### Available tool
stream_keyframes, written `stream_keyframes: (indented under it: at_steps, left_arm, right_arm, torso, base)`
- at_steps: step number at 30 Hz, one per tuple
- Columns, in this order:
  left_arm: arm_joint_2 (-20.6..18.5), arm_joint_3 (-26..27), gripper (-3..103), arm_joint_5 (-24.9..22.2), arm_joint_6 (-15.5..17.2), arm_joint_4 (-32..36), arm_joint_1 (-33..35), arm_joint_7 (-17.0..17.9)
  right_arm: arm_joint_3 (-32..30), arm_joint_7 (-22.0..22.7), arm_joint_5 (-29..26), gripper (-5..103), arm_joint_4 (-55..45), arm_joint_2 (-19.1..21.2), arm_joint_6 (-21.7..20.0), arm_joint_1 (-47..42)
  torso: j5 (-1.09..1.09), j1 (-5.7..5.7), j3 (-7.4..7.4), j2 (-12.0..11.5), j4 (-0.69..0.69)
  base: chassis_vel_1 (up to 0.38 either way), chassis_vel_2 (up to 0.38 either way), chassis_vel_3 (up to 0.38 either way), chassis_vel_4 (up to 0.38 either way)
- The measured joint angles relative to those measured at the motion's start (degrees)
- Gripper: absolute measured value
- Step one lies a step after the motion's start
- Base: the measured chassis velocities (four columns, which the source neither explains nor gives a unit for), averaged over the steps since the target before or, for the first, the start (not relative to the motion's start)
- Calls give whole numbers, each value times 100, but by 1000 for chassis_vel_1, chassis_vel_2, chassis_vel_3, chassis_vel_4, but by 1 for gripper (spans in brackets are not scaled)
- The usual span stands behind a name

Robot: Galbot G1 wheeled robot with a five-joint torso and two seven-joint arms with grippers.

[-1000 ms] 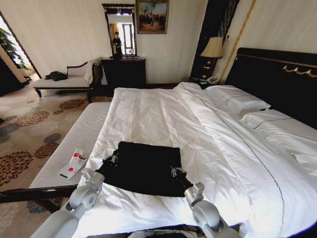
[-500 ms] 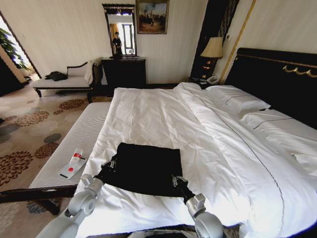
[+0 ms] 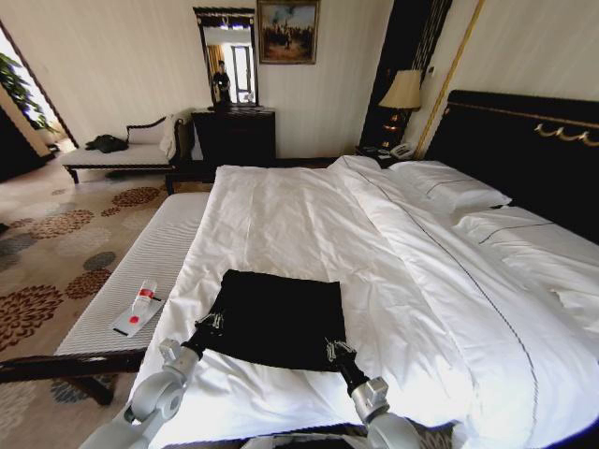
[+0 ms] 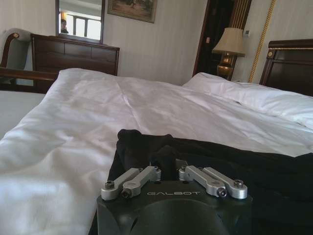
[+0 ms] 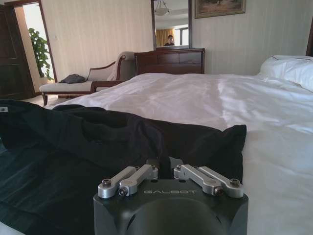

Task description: Fold the clothes on the bed.

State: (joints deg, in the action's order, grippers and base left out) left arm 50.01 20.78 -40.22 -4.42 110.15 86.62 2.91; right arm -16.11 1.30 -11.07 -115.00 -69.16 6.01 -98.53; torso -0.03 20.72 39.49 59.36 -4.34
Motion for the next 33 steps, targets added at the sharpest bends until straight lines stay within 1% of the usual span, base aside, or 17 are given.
stream_keyframes:
  at_steps: [2,4,5,8,10,12,13,14,15,17,19,21,22,24,28,30,33]
  left_arm:
    - [-82,100,26,32,4,112,82,5]
    - [-129,181,26,52,4,203,159,-3]
    - [-150,232,32,56,4,254,208,-18]
    - [-248,664,48,60,1,572,648,-194]
    - [-259,722,48,59,0,609,716,-220]
    - [-305,1110,58,-61,2,839,1073,-351]
    - [-313,1235,64,-160,22,898,1138,-366]
    - [-313,1235,64,-160,22,898,1138,-366]
    - [-323,1347,70,-330,98,932,1130,-363]
    - [-354,1346,80,-615,298,862,859,-220]
    - [-434,1066,86,-857,612,586,239,44]
    - [-465,962,90,-933,690,498,43,113]
    - [-542,688,95,-1195,921,235,-513,305]
    - [-652,350,98,-1544,1212,-135,-1269,416]
    - [-743,153,100,-1735,1396,-587,-1857,348]
    - [-740,103,101,-1843,1451,-923,-2108,233]
    - [-699,-149,98,-1970,1494,-1343,-2518,169]
  right_arm:
    - [-54,-10,-17,20,-137,41,69,-135]
    - [-88,-12,-33,25,-220,65,123,-218]
    - [-109,-13,-44,25,-268,77,151,-269]
    - [-215,-6,-129,41,-499,148,261,-475]
    - [-231,2,-153,47,-529,159,265,-491]
    - [-350,119,-556,57,-749,283,177,-511]
    - [-396,173,-786,57,-823,339,67,-484]
    - [-396,173,-786,57,-823,339,67,-484]
    - [-465,296,-1207,63,-914,456,-165,-391]
    - [-599,573,-1910,74,-990,687,-642,-82]
    - [-752,852,-2640,85,-968,925,-1025,337]
    - [-799,929,-2869,85,-946,988,-1121,460]
    - [-903,1117,-3417,89,-860,1137,-1328,753]
    - [-988,1279,-3819,98,-714,1280,-1460,1054]
    - [-934,1382,-4117,100,-545,1410,-1558,1390]
    - [-776,1424,-4277,100,-367,1489,-1625,1679]
    - [-716,1455,-4338,100,-268,1504,-1661,1778]
  torso:
    - [-1,0,0,0,0]
    - [0,0,0,0,1]
    - [0,0,0,0,1]
    - [0,0,0,0,1]
    - [-1,0,0,0,1]
    - [1,-1,0,1,3]
    - [2,-1,0,1,3]
    - [2,-1,0,1,3]
    - [2,-1,0,1,3]
    - [1,-1,0,1,3]
    - [-1,-1,0,0,3]
    - [-2,-1,1,0,3]
    - [-1,1,2,0,1]
    - [-1,2,2,-1,-1]
    - [2,2,2,0,-6]
    - [1,2,2,0,6]
    - [2,1,2,-1,9]
  base:
    - [0,0,0,0]
    - [0,0,0,0]
    - [0,0,0,0]
    - [0,0,0,0]
    - [0,0,0,0]
    - [0,0,0,0]
    - [0,0,0,0]
    - [0,0,0,0]
    - [0,0,0,0]
    - [0,0,0,0]
    - [0,0,0,0]
    - [0,0,0,0]
    - [0,0,0,0]
    - [0,0,0,0]
    - [0,0,0,0]
    - [0,0,0,0]
    - [0,0,0,0]
